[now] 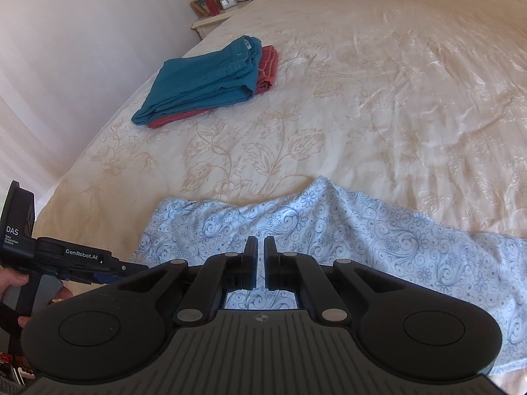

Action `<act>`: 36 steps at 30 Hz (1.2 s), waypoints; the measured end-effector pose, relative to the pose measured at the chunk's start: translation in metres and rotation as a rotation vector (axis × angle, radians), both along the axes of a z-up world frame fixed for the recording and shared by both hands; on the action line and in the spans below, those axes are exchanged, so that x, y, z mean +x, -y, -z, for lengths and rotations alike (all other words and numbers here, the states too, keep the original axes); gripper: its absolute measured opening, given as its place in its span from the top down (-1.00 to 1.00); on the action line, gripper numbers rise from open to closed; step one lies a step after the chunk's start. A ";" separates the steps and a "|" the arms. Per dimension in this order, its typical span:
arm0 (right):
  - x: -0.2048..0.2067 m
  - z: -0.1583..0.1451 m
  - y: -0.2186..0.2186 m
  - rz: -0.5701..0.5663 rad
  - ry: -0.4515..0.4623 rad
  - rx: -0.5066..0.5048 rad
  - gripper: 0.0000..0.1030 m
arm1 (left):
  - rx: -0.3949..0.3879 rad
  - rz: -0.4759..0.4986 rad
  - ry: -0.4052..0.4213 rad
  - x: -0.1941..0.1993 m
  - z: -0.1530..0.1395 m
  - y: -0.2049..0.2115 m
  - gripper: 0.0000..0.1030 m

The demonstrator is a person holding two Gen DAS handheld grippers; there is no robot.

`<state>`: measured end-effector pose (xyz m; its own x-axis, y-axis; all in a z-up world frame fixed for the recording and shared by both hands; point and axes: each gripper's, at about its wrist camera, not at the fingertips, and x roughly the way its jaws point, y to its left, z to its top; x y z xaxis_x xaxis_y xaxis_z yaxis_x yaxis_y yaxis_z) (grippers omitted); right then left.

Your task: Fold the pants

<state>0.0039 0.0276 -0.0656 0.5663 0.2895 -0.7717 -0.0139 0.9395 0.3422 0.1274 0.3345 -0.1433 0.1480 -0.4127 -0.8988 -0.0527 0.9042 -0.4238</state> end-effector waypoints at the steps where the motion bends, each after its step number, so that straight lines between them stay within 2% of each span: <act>1: -0.004 0.000 -0.001 0.002 -0.001 -0.003 0.92 | -0.005 -0.003 0.001 -0.001 0.002 0.000 -0.19; 5: -0.015 0.000 -0.004 0.007 -0.021 -0.015 0.92 | -0.018 -0.028 0.013 0.002 0.003 -0.001 -0.15; 7: -0.022 0.002 -0.006 0.012 -0.028 -0.026 0.92 | -0.026 -0.020 0.035 0.003 0.001 -0.001 0.02; 8: -0.025 0.002 -0.006 0.015 -0.033 -0.029 0.92 | -0.012 -0.011 0.051 0.004 -0.001 0.002 0.36; 9: -0.026 0.003 -0.007 0.018 -0.037 -0.028 0.92 | 0.009 -0.001 0.062 0.005 -0.002 0.005 0.52; 12: -0.034 0.005 -0.008 0.029 -0.045 -0.021 0.92 | 0.049 0.031 0.100 0.010 -0.006 0.012 0.73; 15: -0.038 0.006 -0.010 0.032 -0.047 -0.024 0.92 | 0.052 0.072 0.213 0.016 -0.029 0.022 0.77; 18: -0.040 0.007 -0.010 0.041 -0.050 -0.021 0.92 | 0.042 0.141 0.408 0.011 -0.070 0.030 0.77; 20: -0.041 0.007 -0.010 0.049 -0.052 -0.019 0.92 | 0.074 0.166 0.476 0.006 -0.078 0.029 0.74; 21: -0.042 0.008 -0.010 0.054 -0.054 -0.015 0.92 | 0.102 0.172 0.459 0.007 -0.071 0.026 0.74; 22: -0.042 0.009 -0.009 0.060 -0.058 -0.009 0.92 | 0.115 0.170 0.405 0.010 -0.058 0.022 0.74; 25: -0.042 0.011 -0.010 0.063 -0.066 -0.006 0.92 | 0.151 0.138 0.202 0.019 -0.008 0.006 0.74; 26: -0.043 0.011 -0.010 0.064 -0.067 -0.007 0.92 | 0.157 0.139 0.159 0.020 0.005 0.002 0.71; 27: -0.043 0.011 -0.009 0.067 -0.068 -0.007 0.92 | 0.168 0.140 0.132 0.019 0.015 0.000 0.55; 31: -0.046 0.011 -0.004 0.091 -0.076 -0.009 0.92 | 0.181 0.119 0.125 0.013 0.018 -0.004 0.43; 33: -0.049 0.011 0.003 0.122 -0.083 -0.001 0.92 | 0.204 0.108 0.134 0.008 0.014 -0.003 0.21; 36: -0.058 0.012 0.021 0.196 -0.092 -0.018 0.92 | 0.251 0.100 0.137 0.001 0.009 -0.002 0.17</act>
<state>-0.0540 0.0063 -0.0776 0.5373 0.1665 -0.8268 0.1999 0.9272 0.3166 0.1284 0.3360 -0.1525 0.2452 -0.1984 -0.9490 0.0839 0.9795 -0.1831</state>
